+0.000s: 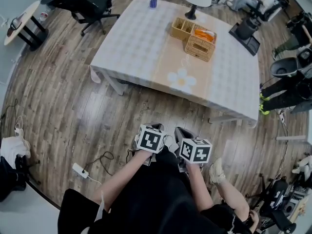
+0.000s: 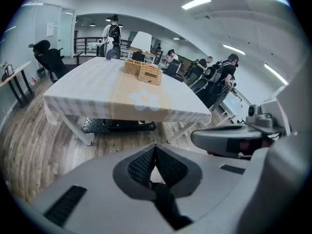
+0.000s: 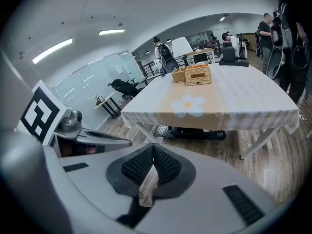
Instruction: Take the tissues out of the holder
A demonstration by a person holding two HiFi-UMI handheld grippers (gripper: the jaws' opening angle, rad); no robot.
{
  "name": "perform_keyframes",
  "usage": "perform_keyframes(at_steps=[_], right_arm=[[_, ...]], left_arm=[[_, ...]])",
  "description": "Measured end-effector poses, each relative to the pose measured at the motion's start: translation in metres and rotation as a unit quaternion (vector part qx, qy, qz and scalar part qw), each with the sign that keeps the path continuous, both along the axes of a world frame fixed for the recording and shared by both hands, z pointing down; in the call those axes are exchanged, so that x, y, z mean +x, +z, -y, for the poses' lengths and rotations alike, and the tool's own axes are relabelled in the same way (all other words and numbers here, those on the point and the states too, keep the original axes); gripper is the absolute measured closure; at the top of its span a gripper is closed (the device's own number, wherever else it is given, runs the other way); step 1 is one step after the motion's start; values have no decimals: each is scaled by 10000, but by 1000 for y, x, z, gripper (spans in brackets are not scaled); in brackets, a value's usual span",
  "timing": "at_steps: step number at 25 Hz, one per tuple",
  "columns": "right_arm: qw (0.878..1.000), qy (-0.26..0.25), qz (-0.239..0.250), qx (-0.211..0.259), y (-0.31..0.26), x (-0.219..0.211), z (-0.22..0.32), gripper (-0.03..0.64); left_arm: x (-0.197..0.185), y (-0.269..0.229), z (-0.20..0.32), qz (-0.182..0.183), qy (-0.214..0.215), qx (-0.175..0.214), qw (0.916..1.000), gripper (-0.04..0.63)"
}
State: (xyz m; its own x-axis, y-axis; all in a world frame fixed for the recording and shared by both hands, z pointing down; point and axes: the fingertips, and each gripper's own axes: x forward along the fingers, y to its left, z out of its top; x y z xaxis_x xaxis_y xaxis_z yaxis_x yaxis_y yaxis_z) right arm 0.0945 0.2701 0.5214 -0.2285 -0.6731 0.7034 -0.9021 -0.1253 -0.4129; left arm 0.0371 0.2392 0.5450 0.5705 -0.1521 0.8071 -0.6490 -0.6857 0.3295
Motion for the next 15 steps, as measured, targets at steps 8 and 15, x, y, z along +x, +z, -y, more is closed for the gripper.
perform_keyframes(at_steps=[8,15], right_arm=[[9993,-255,142,223,-10,48,29,604],[9983,-461,227,272,-9,92,53,604]], left_arm=[[51,-8,22,50,-90,-19,9999,597],[99,-10,43,71,-156,60,9998,597]])
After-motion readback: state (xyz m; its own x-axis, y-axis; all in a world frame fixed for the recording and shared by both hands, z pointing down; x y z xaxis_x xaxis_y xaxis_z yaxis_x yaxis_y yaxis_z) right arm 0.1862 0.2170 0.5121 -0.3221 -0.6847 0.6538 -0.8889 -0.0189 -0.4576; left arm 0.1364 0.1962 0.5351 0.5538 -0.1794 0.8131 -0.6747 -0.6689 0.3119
